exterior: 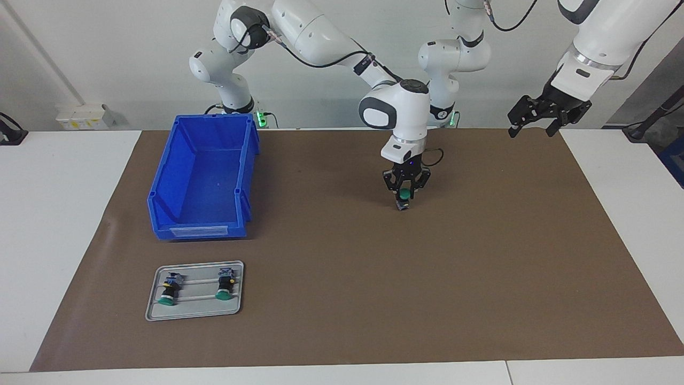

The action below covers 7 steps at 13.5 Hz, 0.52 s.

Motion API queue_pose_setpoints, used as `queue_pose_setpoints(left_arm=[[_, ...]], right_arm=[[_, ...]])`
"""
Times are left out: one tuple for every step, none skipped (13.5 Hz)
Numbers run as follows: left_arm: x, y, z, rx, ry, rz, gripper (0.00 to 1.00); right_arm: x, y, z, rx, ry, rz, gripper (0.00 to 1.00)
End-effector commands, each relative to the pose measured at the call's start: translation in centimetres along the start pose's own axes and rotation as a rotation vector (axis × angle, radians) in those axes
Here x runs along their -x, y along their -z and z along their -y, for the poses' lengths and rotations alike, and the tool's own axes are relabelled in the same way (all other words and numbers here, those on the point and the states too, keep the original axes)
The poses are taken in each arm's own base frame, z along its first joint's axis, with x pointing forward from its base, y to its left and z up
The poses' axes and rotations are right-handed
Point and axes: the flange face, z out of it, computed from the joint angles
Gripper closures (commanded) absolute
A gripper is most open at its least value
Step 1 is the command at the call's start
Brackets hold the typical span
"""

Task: Place and press button with both arms
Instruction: 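Reach the right gripper to the button and grasp it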

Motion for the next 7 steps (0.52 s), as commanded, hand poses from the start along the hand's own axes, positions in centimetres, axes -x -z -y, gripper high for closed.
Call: queue_pose_setpoints(left_arm=[[0.6,0.0,0.2,-0.017,0.010,0.004,0.00],[0.6,0.0,0.2,-0.017,0.010,0.004,0.00],[0.6,0.0,0.2,-0.017,0.010,0.004,0.00],[0.6,0.0,0.2,-0.017,0.010,0.004,0.00],[0.6,0.0,0.2,-0.017,0.011,0.004,0.00],[0.6,0.0,0.2,-0.017,0.011,0.004,0.00],[0.6,0.0,0.2,-0.017,0.010,0.004,0.00]], right_arm=[[-4.0,5.6,-2.2,0.016,-0.028,-0.017,1.00],[-5.2,8.3,-4.3,0.035,-0.034,-0.006,1.00],[-6.7,10.6,-7.2,0.070,-0.034,0.010,1.00],[-8.3,12.9,-10.2,0.098,-0.024,0.026,1.00],[-9.5,14.6,-13.6,0.127,-0.012,0.046,1.00],[-10.4,16.1,-17.1,0.153,0.004,0.070,1.00],[-11.2,17.2,-20.9,0.167,0.021,0.085,1.00]])
